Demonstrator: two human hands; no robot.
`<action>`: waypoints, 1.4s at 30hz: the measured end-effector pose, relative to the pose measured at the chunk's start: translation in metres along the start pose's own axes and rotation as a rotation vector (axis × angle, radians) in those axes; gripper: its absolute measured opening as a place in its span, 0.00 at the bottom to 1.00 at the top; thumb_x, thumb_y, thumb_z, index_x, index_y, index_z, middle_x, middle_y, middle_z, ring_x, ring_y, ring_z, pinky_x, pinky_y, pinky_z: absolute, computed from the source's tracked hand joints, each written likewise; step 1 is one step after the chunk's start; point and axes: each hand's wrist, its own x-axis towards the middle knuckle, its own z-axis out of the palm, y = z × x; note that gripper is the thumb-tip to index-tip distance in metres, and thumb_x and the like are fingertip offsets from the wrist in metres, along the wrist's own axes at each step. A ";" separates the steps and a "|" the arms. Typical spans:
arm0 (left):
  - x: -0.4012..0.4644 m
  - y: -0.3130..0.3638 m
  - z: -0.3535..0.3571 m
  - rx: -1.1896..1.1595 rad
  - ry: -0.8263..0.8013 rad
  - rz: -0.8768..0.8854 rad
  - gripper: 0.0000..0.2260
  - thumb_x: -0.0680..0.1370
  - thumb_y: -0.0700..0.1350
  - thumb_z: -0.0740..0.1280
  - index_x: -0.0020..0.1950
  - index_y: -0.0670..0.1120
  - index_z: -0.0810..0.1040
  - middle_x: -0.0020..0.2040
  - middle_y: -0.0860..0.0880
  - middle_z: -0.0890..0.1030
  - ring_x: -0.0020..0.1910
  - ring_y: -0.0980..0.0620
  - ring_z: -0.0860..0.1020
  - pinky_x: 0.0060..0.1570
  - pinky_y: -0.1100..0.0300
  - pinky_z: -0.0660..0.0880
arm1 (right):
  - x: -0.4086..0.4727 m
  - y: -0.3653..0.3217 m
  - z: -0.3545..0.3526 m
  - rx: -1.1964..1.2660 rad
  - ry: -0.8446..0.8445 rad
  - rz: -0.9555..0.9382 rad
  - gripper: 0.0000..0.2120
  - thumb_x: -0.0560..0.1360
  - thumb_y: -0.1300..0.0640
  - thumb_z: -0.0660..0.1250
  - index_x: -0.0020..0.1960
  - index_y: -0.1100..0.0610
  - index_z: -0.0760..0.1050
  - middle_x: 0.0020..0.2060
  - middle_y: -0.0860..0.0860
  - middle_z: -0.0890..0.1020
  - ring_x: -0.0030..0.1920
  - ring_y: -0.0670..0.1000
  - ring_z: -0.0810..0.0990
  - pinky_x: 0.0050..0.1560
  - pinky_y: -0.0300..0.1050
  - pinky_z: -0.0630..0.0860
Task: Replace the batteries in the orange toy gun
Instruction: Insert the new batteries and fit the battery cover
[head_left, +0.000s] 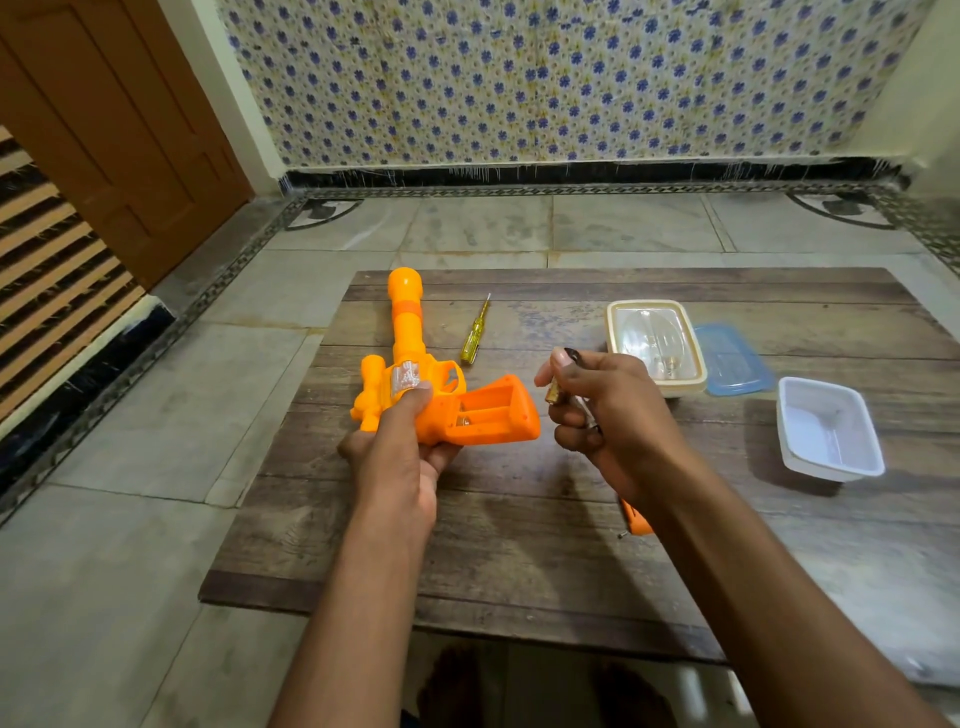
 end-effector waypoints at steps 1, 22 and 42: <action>0.000 0.000 0.000 0.003 0.001 -0.002 0.15 0.76 0.36 0.74 0.56 0.48 0.72 0.50 0.44 0.81 0.47 0.46 0.84 0.31 0.51 0.83 | 0.000 0.000 0.000 -0.004 -0.019 -0.020 0.11 0.83 0.60 0.63 0.46 0.65 0.77 0.32 0.53 0.66 0.28 0.47 0.63 0.26 0.39 0.56; 0.010 -0.006 -0.002 0.083 0.056 0.046 0.27 0.74 0.37 0.76 0.67 0.44 0.65 0.63 0.40 0.79 0.52 0.43 0.84 0.30 0.50 0.83 | -0.006 0.003 0.002 -1.000 0.061 -0.729 0.21 0.77 0.56 0.73 0.68 0.57 0.77 0.44 0.47 0.80 0.38 0.44 0.77 0.43 0.37 0.74; 0.007 -0.009 0.001 -0.043 0.003 -0.044 0.21 0.73 0.37 0.76 0.65 0.43 0.78 0.57 0.40 0.85 0.52 0.42 0.85 0.28 0.54 0.81 | -0.002 0.015 0.006 -1.297 -0.107 -0.858 0.06 0.74 0.55 0.74 0.47 0.58 0.86 0.44 0.53 0.79 0.38 0.57 0.80 0.35 0.56 0.80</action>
